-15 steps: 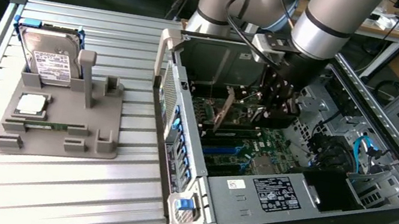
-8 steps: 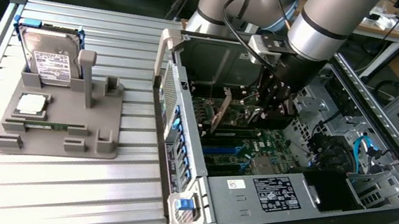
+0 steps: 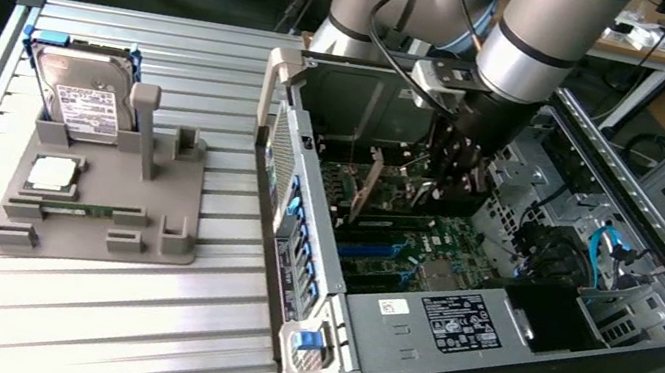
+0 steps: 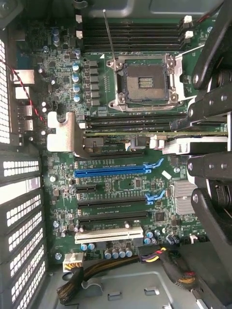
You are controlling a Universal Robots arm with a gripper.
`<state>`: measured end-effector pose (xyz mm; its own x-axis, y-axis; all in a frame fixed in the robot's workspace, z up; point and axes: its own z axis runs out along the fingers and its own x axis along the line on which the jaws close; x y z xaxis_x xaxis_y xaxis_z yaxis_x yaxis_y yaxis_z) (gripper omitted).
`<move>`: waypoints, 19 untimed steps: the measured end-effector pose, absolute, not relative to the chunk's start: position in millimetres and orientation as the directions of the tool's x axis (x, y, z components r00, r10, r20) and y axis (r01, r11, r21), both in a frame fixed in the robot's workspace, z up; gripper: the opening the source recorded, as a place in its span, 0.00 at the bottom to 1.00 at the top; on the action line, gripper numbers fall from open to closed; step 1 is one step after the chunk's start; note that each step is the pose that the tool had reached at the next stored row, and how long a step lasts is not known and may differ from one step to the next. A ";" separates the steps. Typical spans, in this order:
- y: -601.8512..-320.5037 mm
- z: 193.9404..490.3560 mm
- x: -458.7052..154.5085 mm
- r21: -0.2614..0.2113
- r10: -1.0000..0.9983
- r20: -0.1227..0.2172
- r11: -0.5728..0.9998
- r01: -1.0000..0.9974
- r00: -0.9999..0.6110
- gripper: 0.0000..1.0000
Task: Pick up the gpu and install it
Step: 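Insert the gpu into the slot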
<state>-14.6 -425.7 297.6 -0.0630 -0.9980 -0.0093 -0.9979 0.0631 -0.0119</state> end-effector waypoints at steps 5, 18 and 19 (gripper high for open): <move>-426.1 296.3 -15.7 -0.012 -0.998 -0.009 0.063 -0.998 -0.063 0.30; -427.4 291.5 -25.4 -0.012 -0.998 -0.008 0.063 -0.998 -0.063 0.30; -427.4 291.2 -26.3 -0.012 -0.998 -0.008 0.063 -0.998 -0.063 0.30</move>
